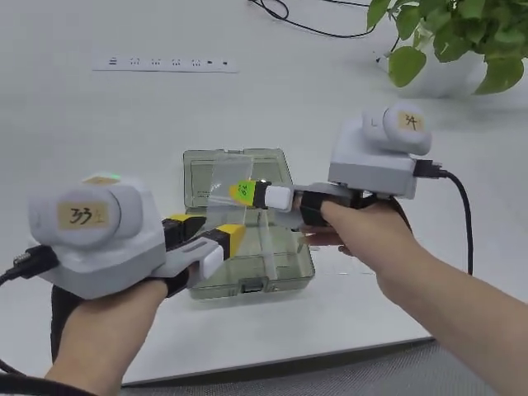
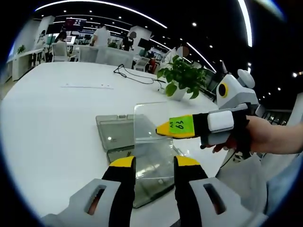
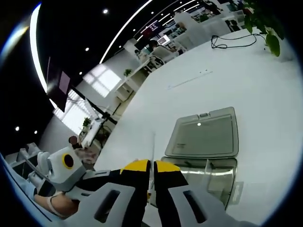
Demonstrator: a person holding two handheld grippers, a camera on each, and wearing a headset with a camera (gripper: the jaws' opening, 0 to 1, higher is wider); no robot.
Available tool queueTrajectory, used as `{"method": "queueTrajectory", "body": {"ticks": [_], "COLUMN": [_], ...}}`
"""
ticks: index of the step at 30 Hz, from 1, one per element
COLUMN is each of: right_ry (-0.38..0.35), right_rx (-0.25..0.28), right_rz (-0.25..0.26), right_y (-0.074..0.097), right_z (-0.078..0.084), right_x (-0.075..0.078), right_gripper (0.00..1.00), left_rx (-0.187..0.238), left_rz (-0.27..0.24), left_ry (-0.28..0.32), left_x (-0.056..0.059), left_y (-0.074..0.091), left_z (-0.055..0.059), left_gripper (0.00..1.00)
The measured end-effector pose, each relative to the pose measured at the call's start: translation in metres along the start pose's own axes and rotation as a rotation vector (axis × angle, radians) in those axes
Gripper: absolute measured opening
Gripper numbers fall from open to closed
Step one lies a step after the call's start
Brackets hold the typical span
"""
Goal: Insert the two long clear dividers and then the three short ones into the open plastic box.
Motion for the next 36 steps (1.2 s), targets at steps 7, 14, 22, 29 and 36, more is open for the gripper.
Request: {"method": "queueTrajectory", "body": {"ticks": [7, 14, 22, 29, 36], "right_ry": [0.038, 0.056, 0.081, 0.07, 0.054], "right_rx": [-0.032, -0.058, -0.1, -0.118, -0.143], "right_rz": [0.003, -0.002, 0.008, 0.016, 0.037], "right_y": [0.001, 0.001, -0.003, -0.004, -0.001], "right_z": [0.0, -0.002, 0.001, -0.002, -0.007], "right_x": [-0.004, -0.004, -0.004, 0.002, 0.006], "right_gripper": [0.03, 0.02, 0.02, 0.02, 0.02], "left_rx": [0.008, 0.014, -0.001, 0.01, 0.019], "left_rz": [0.0, 0.006, 0.039, 0.044, 0.089], "left_ry": [0.065, 0.081, -0.063, -0.143, -0.259], "left_x": [0.003, 0.004, 0.007, 0.003, -0.006], "left_y": [-0.001, -0.001, -0.001, 0.001, 0.01], "left_z": [0.003, 0.004, 0.005, 0.004, 0.003], "left_gripper": [0.3, 0.3, 0.21, 0.46, 0.69]}}
Point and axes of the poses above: the centre of the closed fingertips' face, and the gripper's own axes: y roughly backward along the fingers, x roughly to its right, z roughly out of its underside, the point moved 5 cm from there along y, roughly backward along the fingers, and after that the axes turned 1 degree about y, right-handed, at the moved point
